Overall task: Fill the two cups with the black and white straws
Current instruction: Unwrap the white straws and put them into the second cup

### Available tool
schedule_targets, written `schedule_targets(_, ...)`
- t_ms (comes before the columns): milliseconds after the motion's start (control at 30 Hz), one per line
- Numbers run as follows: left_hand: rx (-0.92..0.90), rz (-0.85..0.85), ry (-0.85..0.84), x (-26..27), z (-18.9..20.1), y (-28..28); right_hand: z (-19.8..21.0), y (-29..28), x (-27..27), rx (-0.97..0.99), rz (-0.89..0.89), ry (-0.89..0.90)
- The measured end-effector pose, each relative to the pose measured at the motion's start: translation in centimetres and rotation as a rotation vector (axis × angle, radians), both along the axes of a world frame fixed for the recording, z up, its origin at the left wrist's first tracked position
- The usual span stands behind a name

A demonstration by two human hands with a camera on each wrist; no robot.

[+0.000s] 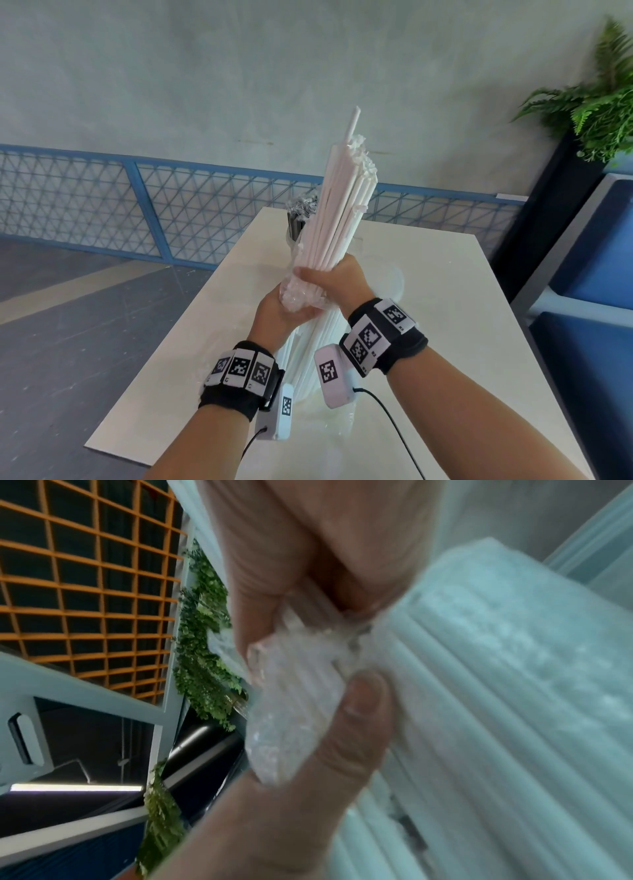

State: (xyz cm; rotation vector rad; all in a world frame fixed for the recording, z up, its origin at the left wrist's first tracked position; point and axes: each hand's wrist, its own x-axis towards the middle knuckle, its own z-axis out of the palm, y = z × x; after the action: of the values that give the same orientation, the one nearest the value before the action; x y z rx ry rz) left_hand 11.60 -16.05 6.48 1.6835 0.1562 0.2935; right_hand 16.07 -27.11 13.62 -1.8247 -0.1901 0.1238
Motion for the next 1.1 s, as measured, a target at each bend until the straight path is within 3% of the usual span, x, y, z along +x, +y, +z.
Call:
schedule_targets(333, 0.04, -0.027, 0.024, 0.2, 0.3, 0.0, 1.0, 0.1, 1.0, 0.278, -0.074, -0.041)
schedule_targets(567, 0.044, -0.029, 0.015, 0.0, 0.1, -0.1, 0.6, 0.1, 1.0, 0.293, -0.011, 0.008)
schedule_targets(833, 0.011, -0.013, -0.021, -0.2, 0.0, 0.3, 0.6, -0.4, 0.7, 0.43, -0.001, -0.108)
schedule_targets(1100, 0.023, -0.029, -0.031, -0.2, 0.1, 0.2, 1.2, -0.7, 1.1, 0.434, -0.063, -0.13)
